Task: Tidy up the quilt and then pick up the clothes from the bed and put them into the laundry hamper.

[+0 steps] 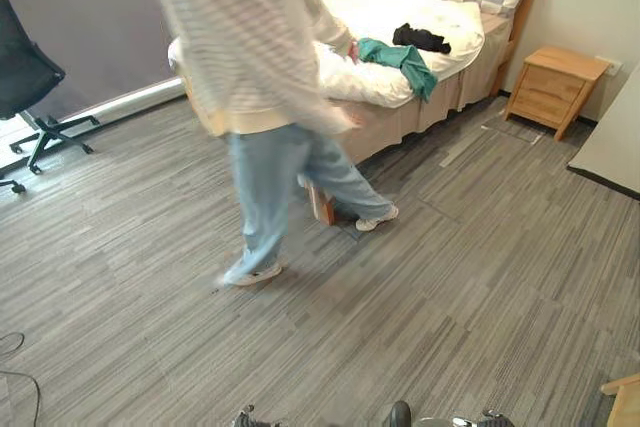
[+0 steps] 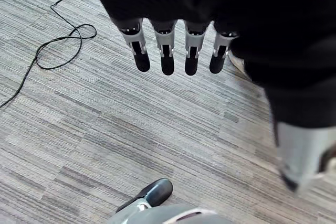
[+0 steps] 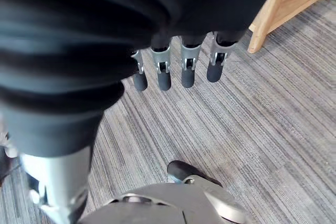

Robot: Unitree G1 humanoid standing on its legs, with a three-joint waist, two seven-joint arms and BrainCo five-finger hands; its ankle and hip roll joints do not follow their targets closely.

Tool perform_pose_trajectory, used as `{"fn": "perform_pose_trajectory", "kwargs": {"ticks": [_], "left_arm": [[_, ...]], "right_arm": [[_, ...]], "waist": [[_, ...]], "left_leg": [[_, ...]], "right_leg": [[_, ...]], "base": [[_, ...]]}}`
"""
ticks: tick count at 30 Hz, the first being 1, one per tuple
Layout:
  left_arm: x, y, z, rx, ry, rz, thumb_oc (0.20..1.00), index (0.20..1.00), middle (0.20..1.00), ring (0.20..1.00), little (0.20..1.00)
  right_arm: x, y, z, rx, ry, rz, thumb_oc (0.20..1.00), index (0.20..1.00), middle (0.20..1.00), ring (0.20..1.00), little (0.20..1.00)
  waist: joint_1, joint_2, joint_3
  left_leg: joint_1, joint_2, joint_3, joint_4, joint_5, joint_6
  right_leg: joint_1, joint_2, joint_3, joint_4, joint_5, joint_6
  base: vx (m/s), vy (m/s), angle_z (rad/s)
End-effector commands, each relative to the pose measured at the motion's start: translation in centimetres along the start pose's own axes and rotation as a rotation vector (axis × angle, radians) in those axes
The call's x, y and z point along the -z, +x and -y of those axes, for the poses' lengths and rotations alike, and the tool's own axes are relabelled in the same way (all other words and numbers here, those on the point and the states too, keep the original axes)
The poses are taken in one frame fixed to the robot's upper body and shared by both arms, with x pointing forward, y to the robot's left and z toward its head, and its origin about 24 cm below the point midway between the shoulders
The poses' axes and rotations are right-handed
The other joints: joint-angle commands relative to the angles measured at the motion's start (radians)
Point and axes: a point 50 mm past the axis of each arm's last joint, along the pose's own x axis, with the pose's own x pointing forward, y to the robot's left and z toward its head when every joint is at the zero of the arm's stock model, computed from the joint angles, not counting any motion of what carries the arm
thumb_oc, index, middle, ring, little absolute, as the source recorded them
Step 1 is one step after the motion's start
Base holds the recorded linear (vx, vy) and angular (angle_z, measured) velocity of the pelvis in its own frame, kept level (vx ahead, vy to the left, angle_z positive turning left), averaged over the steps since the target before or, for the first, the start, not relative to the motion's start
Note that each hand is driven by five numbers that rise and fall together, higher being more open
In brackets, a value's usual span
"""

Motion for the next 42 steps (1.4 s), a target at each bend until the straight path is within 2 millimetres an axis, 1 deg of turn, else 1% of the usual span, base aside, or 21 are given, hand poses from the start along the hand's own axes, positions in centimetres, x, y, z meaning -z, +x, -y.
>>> {"fn": "perform_pose_trajectory", "kwargs": {"ticks": [1, 11, 14, 16, 17, 18, 20, 22, 23, 24, 27, 28, 29, 31, 32, 33, 35, 36, 38, 41, 42], "left_arm": [[-2.5, 0.5, -1.2, -0.045, 0.083, 0.073, 1.0, 1.0, 1.0, 1.0, 1.0], [-4.8, 0.7, -1.9, -0.059, 0.042, 0.157, 1.0, 1.0, 1.0, 1.0, 1.0], [-5.1, 0.7, -2.1, -0.05, 0.03, 0.16, 1.0, 1.0, 1.0, 1.0, 1.0], [-5.0, 0.8, -2.5, -0.057, 0.021, 0.157, 1.0, 1.0, 1.0, 1.0, 1.0], [-5.0, 0.8, -3.0, -0.07, -0.015, 0.15, 1.0, 1.0, 1.0, 1.0, 1.0], [-5.0, 0.8, -3.0, -0.07, -0.015, 0.15, 1.0, 1.0, 1.0, 1.0, 1.0], [-5.0, 0.8, -3.3, -0.083, -0.027, 0.144, 1.0, 1.0, 1.0, 1.0, 1.0], [-5.2, 0.8, -3.4, -0.081, -0.02, 0.154, 1.0, 1.0, 1.0, 1.0, 1.0], [-5.4, 0.8, -3.2, -0.08, -0.003, 0.163, 1.0, 1.0, 1.0, 1.0, 1.0], [-5.7, 0.9, -3.1, -0.074, 0.031, 0.175, 1.0, 1.0, 1.0, 1.0, 1.0], [-5.9, 0.9, -3.2, -0.071, 0.067, 0.18, 1.0, 1.0, 1.0, 1.0, 1.0], [-5.7, 0.9, -3.2, -0.07, 0.077, 0.175, 1.0, 1.0, 1.0, 1.0, 1.0], [-5.5, 0.9, -3.4, -0.074, 0.089, 0.167, 1.0, 1.0, 1.0, 1.0, 1.0], [-5.4, 0.9, -3.4, -0.079, 0.032, 0.166, 1.0, 1.0, 1.0, 1.0, 1.0], [-5.3, 0.9, -3.5, -0.082, 0.019, 0.165, 1.0, 1.0, 1.0, 1.0, 1.0], [-5.3, 0.9, -3.5, -0.082, 0.019, 0.164, 1.0, 1.0, 1.0, 1.0, 1.0], [-6.2, 0.8, -3.9, -0.095, -0.025, 0.203, 1.0, 1.0, 1.0, 1.0, 1.0], [-7.6, 0.7, -4.4, -0.115, -0.048, 0.251, 1.0, 1.0, 1.0, 1.0, 1.0], [-9.3, 0.4, -4.4, -0.117, -0.063, 0.326, 1.0, 1.0, 1.0, 1.0, 1.0], [-9.0, 0.5, -4.4, -0.121, -0.079, 0.314, 1.0, 1.0, 1.0, 1.0, 1.0], [-8.3, 0.6, -4.0, -0.128, -0.078, 0.275, 1.0, 1.0, 1.0, 1.0, 1.0]], "right_arm": [[-0.9, 0.2, 0.6, 0.027, -0.077, 0.017, 1.0, 1.0, 1.0, 1.0, 1.0], [-1.4, 0.4, 1.8, 0.064, -0.058, 0.026, 1.0, 1.0, 1.0, 1.0, 1.0], [-1.9, 0.4, 2.0, 0.069, -0.052, 0.033, 1.0, 1.0, 1.0, 1.0, 1.0], [-2.1, 0.5, 2.1, 0.066, -0.045, 0.034, 1.0, 1.0, 1.0, 1.0, 1.0], [-2.3, 0.5, 2.2, 0.07, -0.027, 0.038, 1.0, 1.0, 1.0, 1.0, 1.0], [-2.3, 0.5, 2.2, 0.07, -0.027, 0.038, 1.0, 1.0, 1.0, 1.0, 1.0], [-2.5, 0.5, 2.4, 0.074, -0.008, 0.041, 1.0, 1.0, 1.0, 1.0, 1.0], [-2.3, 0.5, 2.3, 0.075, 0.015, 0.037, 1.0, 1.0, 1.0, 1.0, 1.0], [-2.0, 0.5, 2.3, 0.076, 0.021, 0.024, 1.0, 1.0, 1.0, 1.0, 1.0], [-1.6, 0.5, 2.6, 0.083, 0.035, 0.007, 1.0, 1.0, 1.0, 1.0, 1.0], [-0.9, 0.4, 2.8, 0.087, 0.064, -0.018, 1.0, 1.0, 1.0, 1.0, 1.0], [-0.5, 0.4, 2.8, 0.084, 0.07, -0.029, 1.0, 1.0, 1.0, 1.0, 1.0], [0.7, 0.2, 2.9, 0.077, 0.069, -0.065, 1.0, 1.0, 1.0, 1.0, 1.0], [1.0, 0.2, 3.4, 0.09, 0.043, -0.075, 1.0, 1.0, 1.0, 1.0, 1.0], [1.2, 0.2, 3.6, 0.094, 0.026, -0.082, 1.0, 1.0, 1.0, 1.0, 1.0], [1.2, 0.2, 3.6, 0.093, 0.025, -0.081, 1.0, 1.0, 1.0, 1.0, 1.0], [0.5, 0.3, 4.4, 0.12, 0.002, -0.051, 1.0, 1.0, 1.0, 1.0, 1.0], [-1.0, 0.5, 5.6, 0.158, 0.004, -0.008, 1.0, 1.0, 1.0, 1.0, 1.0], [-1.8, 0.5, 6.2, 0.173, -0.02, 0.006, 1.0, 1.0, 1.0, 1.0, 1.0], [-2.4, 0.6, 6.5, 0.186, -0.022, 0.028, 1.0, 1.0, 1.0, 1.0, 1.0], [-2.7, 0.6, 6.3, 0.191, -0.008, 0.037, 1.0, 1.0, 1.0, 1.0, 1.0]], "waist": [[-0.002, -0.017, 0.033], [-0.008, -0.017, 0.066], [0.0, -0.021, 0.083], [0.006, -0.025, 0.094], [0.005, -0.016, 0.113], [0.006, -0.018, 0.11], [-0.004, -0.003, 0.132], [-0.022, -0.001, 0.149], [-0.04, -0.004, 0.159], [-0.052, -0.006, 0.166], [-0.072, 0.002, 0.165], [-0.088, 0.005, 0.162], [-0.099, 0.002, 0.158], [-0.108, 0.023, 0.151], [-0.1, 0.015, 0.153], [-0.102, 0.013, 0.151], [-0.076, -0.01, 0.174], [-0.044, -0.042, 0.201], [-0.009, -0.051, 0.211], [0.018, -0.054, 0.202], [0.045, -0.053, 0.182]], "left_leg": [[0.056, 0.003, 0.015, -0.046, -0.028, -0.06], [0.041, -0.008, 0.023, -0.045, -0.039, -0.043], [0.016, -0.007, 0.025, -0.021, -0.051, -0.026], [0.002, -0.003, 0.03, -0.014, -0.06, -0.017], [0.009, 0.012, 0.045, -0.008, -0.08, -0.005], [0.005, 0.008, 0.046, -0.007, -0.08, -0.004], [0.06, 0.025, 0.056, -0.018, -0.1, -0.004], [0.117, 0.03, 0.04, -0.036, -0.12, -0.02], [0.147, 0.02, 0.022, -0.04, -0.139, -0.027], [0.168, 0.028, 0.011, -0.046, -0.156, -0.056], [0.193, 0.057, 0.014, -0.046, -0.179, -0.086], [0.227, 0.069, 0.013, -0.046, -0.189, -0.099], [0.254, 0.091, 0.0, 0.005, -0.174, -0.113], [0.224, 0.149, -0.011, 0.197, -0.033, -0.147], [0.158, 0.164, -0.02, 0.326, 0.027, -0.143], [0.154, 0.162, -0.023, 0.327, 0.029, -0.142], [0.036, 0.167, -0.057, 0.597, 0.132, -0.119], [-0.066, 0.185, -0.023, 0.736, 0.104, -0.093], [-0.15, 0.17, 0.011, 0.724, 0.037, -0.09], [-0.24, 0.132, 0.067, 0.601, -0.001, -0.092], [-0.289, 0.096, 0.156, 0.369, 0.004, -0.08]], "right_leg": [[0.18, -0.084, 0.007, -0.146, -0.055, 0.132], [0.155, -0.093, 0.03, -0.137, -0.047, 0.141], [0.102, -0.091, 0.044, -0.048, -0.07, 0.142], [0.034, -0.082, 0.033, 0.078, -0.091, 0.159], [-0.067, -0.098, -0.008, 0.29, -0.079, 0.215], [-0.075, -0.102, -0.006, 0.3, -0.083, 0.216], [-0.167, -0.133, -0.052, 0.472, -0.031, 0.248], [-0.192, -0.157, -0.097, 0.394, -0.036, 0.235], [-0.192, -0.159, -0.089, 0.259, -0.031, 0.217], [-0.18, -0.174, -0.079, 0.028, 0.006, 0.206], [-0.217, -0.223, -0.06, -0.085, 0.059, 0.222], [-0.242, -0.234, -0.022, -0.081, 0.07, 0.226], [-0.243, -0.224, 0.003, -0.038, 0.098, 0.218], [-0.227, -0.173, -0.022, 0.004, 0.086, 0.168], [-0.187, -0.153, -0.035, -0.006, 0.071, 0.142], [-0.189, -0.156, -0.037, -0.007, 0.073, 0.142], [-0.091, -0.117, -0.055, -0.046, 0.044, 0.084], [-0.013, -0.107, -0.056, -0.084, 0.011, 0.059], [0.059, -0.109, -0.057, -0.118, -0.026, 0.059], [0.124, -0.103, -0.055, -0.145, -0.061, 0.072], [0.18, -0.091, -0.059, -0.146, -0.109, 0.093]], "base": [[0.01, 0.02, -0.11], [0.04, 0.058, -0.07], [0.02, 0.094, -0.15], [0.03, 0.094, -0.17], [0.06, 0.108, -0.18], [0.12, 0.114, -0.25], [0.34, 0.057, -0.39], [0.5, -0.035, 0.07], [0.54, -0.159, 0.49], [0.54, -0.16, 0.54], [0.49, -0.174, 0.43], [0.85, -0.279, 0.36], [0.91, -0.329, 0.31], [0.72, -0.36, 0.33], [0.34, -0.238, 0.37], [0.28, -0.247, 0.33], [0.5, -0.39, -0.02], [0.67, -0.399, -0.24], [0.59, -0.172, -0.3], [0.48, 0.02, 0.04], [0.38, 0.054, -0.12]]}}
